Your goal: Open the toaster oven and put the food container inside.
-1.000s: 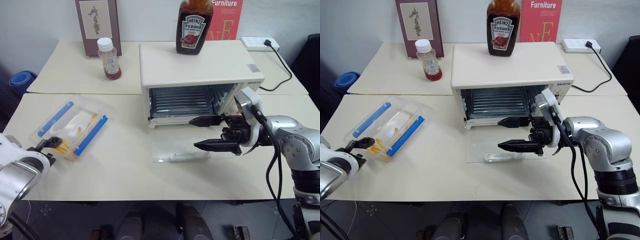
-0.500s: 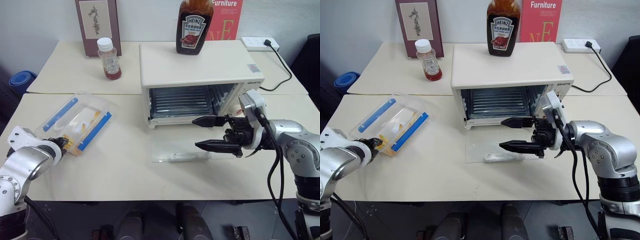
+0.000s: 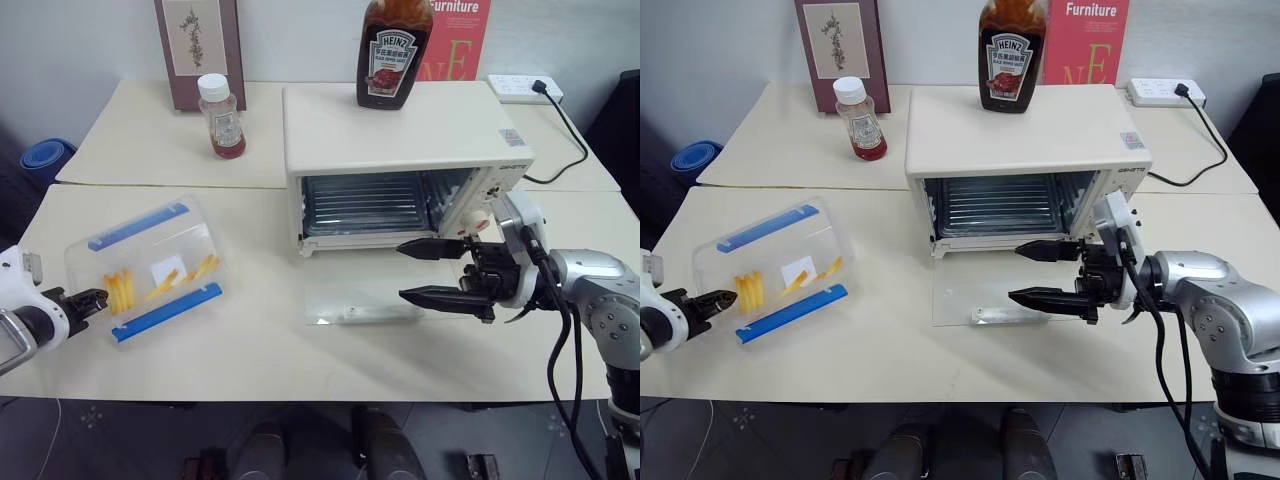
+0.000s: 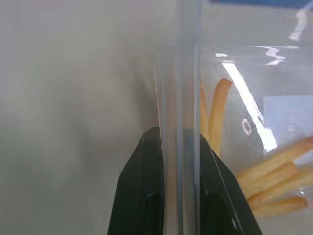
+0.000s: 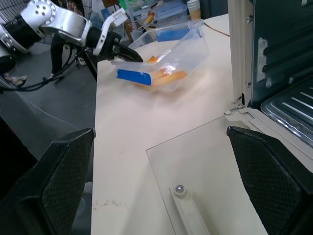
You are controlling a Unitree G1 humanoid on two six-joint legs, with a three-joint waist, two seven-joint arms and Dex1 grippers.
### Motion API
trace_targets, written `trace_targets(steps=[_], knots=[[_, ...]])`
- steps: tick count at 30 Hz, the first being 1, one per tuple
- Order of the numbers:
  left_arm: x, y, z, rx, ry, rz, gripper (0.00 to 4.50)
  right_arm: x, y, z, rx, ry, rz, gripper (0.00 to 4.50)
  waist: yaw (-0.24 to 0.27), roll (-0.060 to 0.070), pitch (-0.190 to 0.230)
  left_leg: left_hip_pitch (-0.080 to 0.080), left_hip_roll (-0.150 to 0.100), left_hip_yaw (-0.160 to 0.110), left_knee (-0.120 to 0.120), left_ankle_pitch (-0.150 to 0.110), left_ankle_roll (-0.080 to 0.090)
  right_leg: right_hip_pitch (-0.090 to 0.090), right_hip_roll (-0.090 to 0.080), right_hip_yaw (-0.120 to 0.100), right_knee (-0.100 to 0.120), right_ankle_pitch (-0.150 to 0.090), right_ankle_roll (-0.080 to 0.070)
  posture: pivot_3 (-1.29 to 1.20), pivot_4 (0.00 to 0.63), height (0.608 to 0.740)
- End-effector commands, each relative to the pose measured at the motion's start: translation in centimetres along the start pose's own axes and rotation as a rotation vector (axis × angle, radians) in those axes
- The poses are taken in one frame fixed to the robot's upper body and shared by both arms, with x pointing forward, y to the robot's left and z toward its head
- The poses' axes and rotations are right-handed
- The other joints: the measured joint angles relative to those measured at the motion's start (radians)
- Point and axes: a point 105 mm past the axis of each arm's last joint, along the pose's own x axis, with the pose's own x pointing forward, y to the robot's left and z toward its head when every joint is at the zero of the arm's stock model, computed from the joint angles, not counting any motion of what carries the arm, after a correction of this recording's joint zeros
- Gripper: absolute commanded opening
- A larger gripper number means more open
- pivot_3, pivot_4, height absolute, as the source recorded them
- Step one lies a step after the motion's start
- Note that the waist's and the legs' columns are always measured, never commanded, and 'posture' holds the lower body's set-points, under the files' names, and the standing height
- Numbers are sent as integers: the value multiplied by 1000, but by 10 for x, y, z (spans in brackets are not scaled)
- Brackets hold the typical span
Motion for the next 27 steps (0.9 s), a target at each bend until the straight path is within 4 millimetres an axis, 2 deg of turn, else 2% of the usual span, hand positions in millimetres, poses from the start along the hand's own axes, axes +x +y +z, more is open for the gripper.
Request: trace_targets(steps=[1,3,6,7,10,12,17,21,24,27], knots=[[-19,-48,11,122,33,-253,235,-13,7,12,-61,-1,-35,4500,-2,0,0,0,0,0,0,0,0,0,-1,0,0,0,0,0,150,740],[-20,-73,5,182,92,-343,235,-22,10,14,-64,0,-76,4500,-4,0,0,0,0,1,0,-1,1,0,-1,0,-1,0,0,0,150,740],[-19,-98,-1,223,137,-429,235,-30,13,13,-58,5,-111,4500,-5,1,0,0,0,1,-1,-2,1,0,-2,0,0,1,2,0,150,740],[-19,-115,-8,260,167,-486,235,-35,13,10,-51,11,-138,4500,-6,1,0,0,0,1,-1,-2,1,0,-2,0,0,2,3,0,150,740],[-16,-146,-21,320,217,-586,235,-44,16,5,-40,17,-196,4500,-6,1,1,1,1,0,-2,-2,1,-1,-1,0,0,3,5,0,150,740],[-3,-158,-22,317,219,-590,235,-49,21,3,-37,11,-226,4500,-4,2,1,1,1,1,-2,-2,1,-1,-1,0,1,3,5,0,150,740],[27,-171,-17,272,220,-527,235,-54,30,-1,-32,7,-273,4500,-5,2,1,2,0,1,-1,0,0,0,0,2,2,6,11,0,150,740],[46,-199,-24,293,278,-546,235,-60,36,-6,-28,12,-323,4500,1,1,1,1,-1,-1,2,1,1,2,0,2,2,7,13,0,150,740],[54,-214,-26,315,296,-559,235,-62,36,-7,-31,10,-348,4500,5,1,1,0,-3,-1,3,1,1,2,-1,4,1,8,14,0,150,740],[54,-228,-26,356,314,-596,235,-63,36,-7,-31,7,-360,4500,10,1,1,-1,-3,-1,4,2,1,2,-1,4,0,8,15,0,150,740]])
